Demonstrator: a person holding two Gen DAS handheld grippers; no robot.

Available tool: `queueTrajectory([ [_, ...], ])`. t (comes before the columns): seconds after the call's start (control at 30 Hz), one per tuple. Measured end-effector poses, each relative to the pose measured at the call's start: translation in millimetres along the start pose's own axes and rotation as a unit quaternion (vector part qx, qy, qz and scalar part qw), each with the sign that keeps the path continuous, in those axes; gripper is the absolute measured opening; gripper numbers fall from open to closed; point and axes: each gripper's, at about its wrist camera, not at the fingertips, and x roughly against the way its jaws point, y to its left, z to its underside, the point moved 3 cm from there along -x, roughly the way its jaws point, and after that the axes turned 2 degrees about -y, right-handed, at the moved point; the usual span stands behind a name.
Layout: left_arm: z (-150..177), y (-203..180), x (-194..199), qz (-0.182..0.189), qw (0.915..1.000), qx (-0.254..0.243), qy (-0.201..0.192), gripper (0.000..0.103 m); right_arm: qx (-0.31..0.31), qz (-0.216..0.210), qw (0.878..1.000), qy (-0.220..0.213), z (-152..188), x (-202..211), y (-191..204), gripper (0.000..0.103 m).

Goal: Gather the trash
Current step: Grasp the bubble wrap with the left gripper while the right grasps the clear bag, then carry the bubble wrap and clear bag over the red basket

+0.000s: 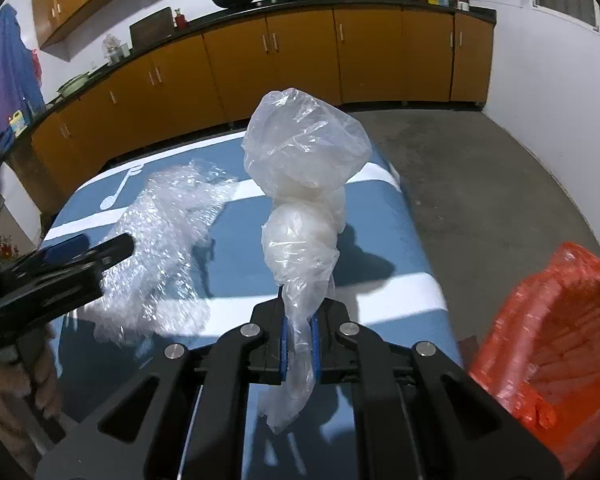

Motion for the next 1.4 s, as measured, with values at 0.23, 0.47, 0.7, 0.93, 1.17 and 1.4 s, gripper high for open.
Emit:
queueTrajectory([
  [0.23,10,-12,-17,-0.009,0.9992,-0.023,0.031,0.069,-0.018,-0.008,1.000,-0.009,3,15,-9,0.009],
  [0.47,16,-29,-7,0.000,0.9992,-0.035,0.022,0.011,-0.026,-0.007,0.999,-0.023,7,38,-11,0.009],
  [0.7,28,-26,25,0.014,0.9997,-0.018,0.003,0.008,-0.021,0.005,0.999,-0.049,12,73,-16,0.009],
  [0.93,29,-37,78,0.036,0.9985,-0.026,-0.033,0.008,-0.022,0.028,0.996,-0.076,21,110,-31,0.009],
  [1.17,29,-74,120,0.075,0.9947,-0.041,-0.057,0.008,-0.036,0.054,0.993,-0.099,36,148,-61,0.009],
  [1.4,28,-118,148,0.118,0.9886,-0.063,-0.070,0.008,-0.060,0.087,0.988,-0.116,49,180,-93,0.009],
])
